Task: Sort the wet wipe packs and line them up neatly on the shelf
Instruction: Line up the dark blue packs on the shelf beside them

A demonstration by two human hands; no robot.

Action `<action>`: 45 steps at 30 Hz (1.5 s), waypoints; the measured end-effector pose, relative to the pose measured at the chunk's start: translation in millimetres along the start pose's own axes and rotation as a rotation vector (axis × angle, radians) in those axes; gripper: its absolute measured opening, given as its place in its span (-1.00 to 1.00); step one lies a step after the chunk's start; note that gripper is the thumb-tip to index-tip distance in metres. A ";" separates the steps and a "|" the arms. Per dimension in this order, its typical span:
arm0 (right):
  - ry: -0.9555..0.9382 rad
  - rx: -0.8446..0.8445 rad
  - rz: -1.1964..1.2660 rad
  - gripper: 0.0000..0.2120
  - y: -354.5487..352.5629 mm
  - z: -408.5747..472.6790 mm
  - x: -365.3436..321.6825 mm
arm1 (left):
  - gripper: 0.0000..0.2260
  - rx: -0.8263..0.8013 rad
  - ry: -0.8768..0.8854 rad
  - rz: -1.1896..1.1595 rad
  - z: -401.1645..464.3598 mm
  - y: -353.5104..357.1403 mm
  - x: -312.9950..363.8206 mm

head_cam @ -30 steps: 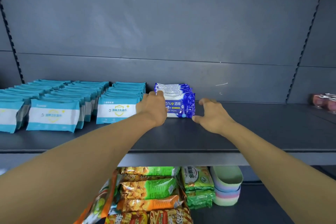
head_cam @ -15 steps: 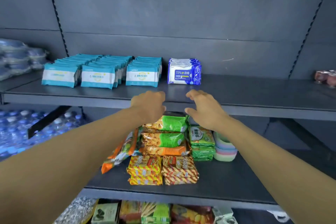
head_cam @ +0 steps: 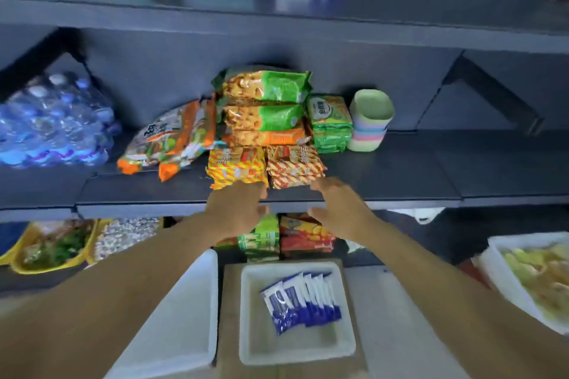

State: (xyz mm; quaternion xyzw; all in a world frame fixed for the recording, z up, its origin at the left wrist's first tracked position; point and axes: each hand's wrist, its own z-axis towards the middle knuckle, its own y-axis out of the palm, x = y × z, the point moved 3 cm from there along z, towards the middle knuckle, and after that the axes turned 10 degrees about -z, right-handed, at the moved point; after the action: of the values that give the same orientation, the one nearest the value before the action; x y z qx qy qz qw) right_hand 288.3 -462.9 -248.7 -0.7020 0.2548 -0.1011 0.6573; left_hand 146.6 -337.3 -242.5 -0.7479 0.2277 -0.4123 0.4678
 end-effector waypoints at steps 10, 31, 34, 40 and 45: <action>0.218 -0.293 0.062 -0.64 205.1 -52.4 30.3 | -0.73 -0.298 -0.046 -0.018 -10.3 180.6 -75.4; 0.516 -0.223 0.253 -0.68 458.3 -30.4 115.0 | -0.42 -0.348 0.046 0.067 104.5 457.4 -137.5; 0.515 -0.152 0.242 -0.70 469.1 -28.6 118.6 | -0.27 -0.315 0.054 0.116 120.6 478.9 -137.9; 0.484 -0.077 0.249 -0.69 481.9 -31.7 123.4 | -0.25 -0.336 0.009 0.209 137.0 496.9 -143.3; 0.478 -0.034 0.257 -0.73 487.6 -33.3 126.9 | -0.71 -0.316 0.100 0.259 138.8 492.1 -143.6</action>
State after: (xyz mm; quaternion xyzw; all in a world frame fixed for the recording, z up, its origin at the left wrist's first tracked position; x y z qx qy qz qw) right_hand 270.6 -557.1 -744.4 -0.6309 0.4913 -0.1756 0.5742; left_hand 204.1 -387.6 -768.0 -0.7548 0.4068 -0.3446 0.3821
